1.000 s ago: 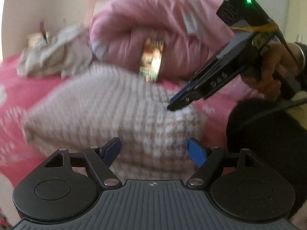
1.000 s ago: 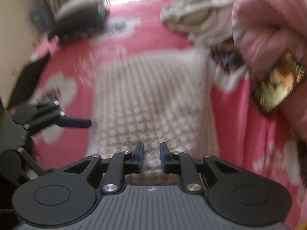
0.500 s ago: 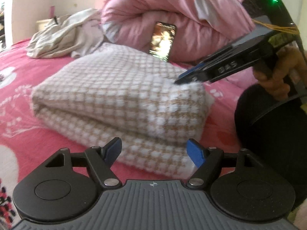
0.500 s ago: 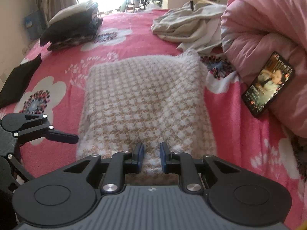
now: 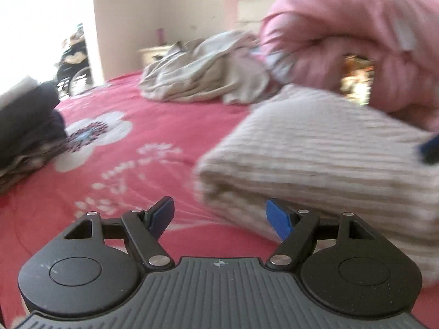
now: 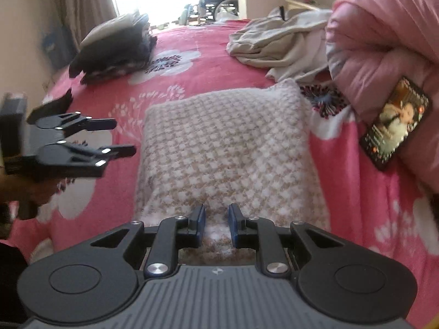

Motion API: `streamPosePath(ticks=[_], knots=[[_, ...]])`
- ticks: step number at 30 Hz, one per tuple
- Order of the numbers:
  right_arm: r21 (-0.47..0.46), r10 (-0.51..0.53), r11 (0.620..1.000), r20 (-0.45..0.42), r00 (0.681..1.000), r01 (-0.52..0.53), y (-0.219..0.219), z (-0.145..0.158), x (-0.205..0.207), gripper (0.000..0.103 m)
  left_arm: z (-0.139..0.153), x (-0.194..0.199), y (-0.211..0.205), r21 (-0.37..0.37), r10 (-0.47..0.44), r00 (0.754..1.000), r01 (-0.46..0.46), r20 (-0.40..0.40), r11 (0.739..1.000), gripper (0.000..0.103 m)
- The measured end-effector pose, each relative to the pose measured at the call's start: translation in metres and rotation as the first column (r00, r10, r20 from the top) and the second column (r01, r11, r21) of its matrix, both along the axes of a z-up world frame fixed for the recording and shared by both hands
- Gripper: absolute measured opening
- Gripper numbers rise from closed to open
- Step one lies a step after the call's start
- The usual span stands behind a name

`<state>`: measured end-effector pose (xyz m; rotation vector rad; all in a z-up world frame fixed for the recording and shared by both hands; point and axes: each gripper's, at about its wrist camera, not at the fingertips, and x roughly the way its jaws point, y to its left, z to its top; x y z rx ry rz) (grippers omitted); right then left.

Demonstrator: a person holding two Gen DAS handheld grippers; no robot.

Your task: Fold clothes

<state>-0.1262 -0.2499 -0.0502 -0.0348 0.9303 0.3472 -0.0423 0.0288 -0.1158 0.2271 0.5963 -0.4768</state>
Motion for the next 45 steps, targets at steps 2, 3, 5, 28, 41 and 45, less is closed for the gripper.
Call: streamPosePath(ticks=[2, 3, 5, 28, 41, 45], knots=[[0.003, 0.0, 1.0, -0.005, 1.0, 0.0, -0.001, 0.0, 0.0, 0.02, -0.004, 0.014, 0.001, 0.006, 0.013, 1.0, -0.013, 0.003, 1.0, 0.074], [-0.005, 0.004, 1.0, -0.004, 1.0, -0.004, 0.001, 0.001, -0.001, 0.02, -0.006, 0.021, 0.002, -0.002, 0.02, 1.0, -0.02, -0.001, 1.0, 0.076], [-0.018, 0.009, 1.0, -0.003, 1.0, -0.009, 0.003, 0.001, -0.001, 0.02, -0.008, 0.032, 0.007, -0.041, 0.048, 0.999, -0.049, -0.025, 0.998, 0.077], [0.042, -0.012, 0.999, 0.014, 1.0, 0.012, -0.009, -0.007, -0.007, 0.019, 0.015, 0.012, 0.036, -0.069, 0.206, 0.976, -0.211, -0.073, 0.975, 0.087], [0.053, -0.047, 0.998, 0.039, 0.998, 0.045, -0.008, -0.008, -0.012, 0.02, 0.037, -0.047, -0.075, -0.107, -0.214, 0.976, 0.217, 0.033, 0.97, 0.086], [0.041, -0.054, 0.998, 0.038, 0.998, 0.052, -0.006, -0.006, -0.013, 0.02, 0.023, -0.05, -0.078, -0.118, -0.183, 0.983, 0.183, 0.017, 0.976, 0.084]])
